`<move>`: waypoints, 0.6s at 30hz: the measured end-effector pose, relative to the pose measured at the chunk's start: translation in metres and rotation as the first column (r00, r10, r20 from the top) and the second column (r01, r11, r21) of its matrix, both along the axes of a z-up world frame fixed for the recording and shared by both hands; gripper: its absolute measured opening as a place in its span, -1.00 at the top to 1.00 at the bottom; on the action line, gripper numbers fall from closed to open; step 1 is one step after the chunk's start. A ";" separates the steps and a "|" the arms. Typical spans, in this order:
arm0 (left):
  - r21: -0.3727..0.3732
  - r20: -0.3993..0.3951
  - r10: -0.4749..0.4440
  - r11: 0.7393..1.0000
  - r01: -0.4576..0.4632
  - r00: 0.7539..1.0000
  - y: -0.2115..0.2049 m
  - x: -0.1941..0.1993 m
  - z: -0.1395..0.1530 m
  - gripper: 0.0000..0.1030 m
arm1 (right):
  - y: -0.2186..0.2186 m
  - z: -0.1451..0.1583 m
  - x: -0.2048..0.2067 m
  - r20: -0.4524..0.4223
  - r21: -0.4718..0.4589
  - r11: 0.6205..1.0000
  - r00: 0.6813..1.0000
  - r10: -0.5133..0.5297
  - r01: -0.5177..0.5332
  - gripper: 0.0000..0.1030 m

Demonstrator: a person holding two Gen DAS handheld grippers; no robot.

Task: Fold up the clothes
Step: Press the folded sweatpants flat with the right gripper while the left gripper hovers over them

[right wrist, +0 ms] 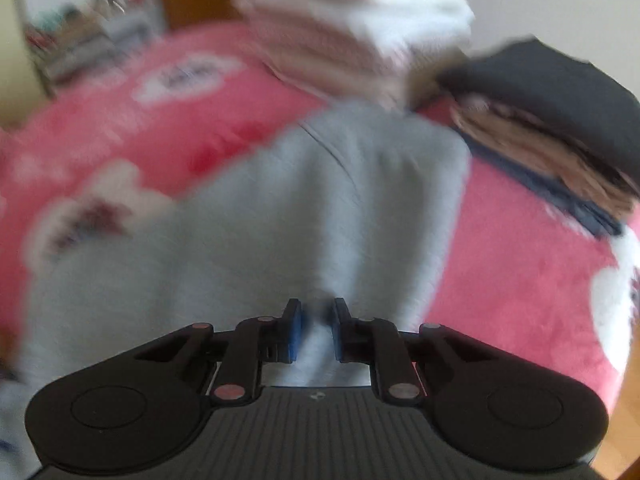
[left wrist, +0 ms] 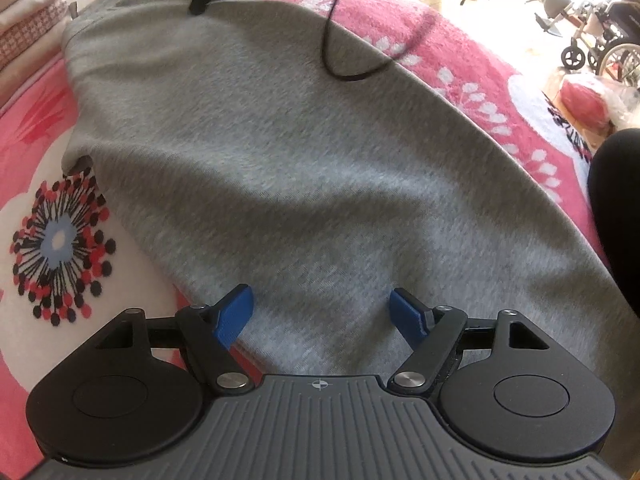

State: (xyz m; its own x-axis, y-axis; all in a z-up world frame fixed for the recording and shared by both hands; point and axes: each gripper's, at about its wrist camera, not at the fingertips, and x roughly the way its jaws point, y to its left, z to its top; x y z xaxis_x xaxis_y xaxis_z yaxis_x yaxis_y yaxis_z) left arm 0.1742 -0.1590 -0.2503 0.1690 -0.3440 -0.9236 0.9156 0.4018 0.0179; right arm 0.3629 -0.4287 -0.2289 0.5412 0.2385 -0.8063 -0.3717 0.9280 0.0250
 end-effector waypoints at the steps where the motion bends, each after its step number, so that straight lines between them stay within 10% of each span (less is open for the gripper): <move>1: -0.001 0.003 0.000 1.000 0.000 1.000 0.000 0.000 0.000 -0.48 | -0.005 -0.003 0.008 -0.006 0.029 0.999 0.999 -0.038 0.038 0.74; 9: -0.005 0.000 -0.004 1.000 0.004 1.000 0.001 -0.002 -0.002 -0.48 | -0.001 0.004 0.061 0.045 -0.029 0.993 0.992 -0.116 0.117 0.75; 13: -0.001 -0.002 -0.008 1.000 0.008 1.000 0.003 -0.002 -0.002 -0.48 | 0.003 0.022 0.063 0.086 0.085 0.996 0.996 -0.038 0.031 0.74; 18: 0.010 0.000 -0.018 1.000 0.018 1.000 0.002 -0.003 -0.002 -0.51 | 0.016 -0.008 0.086 0.042 -0.052 0.996 0.996 -0.073 0.076 0.72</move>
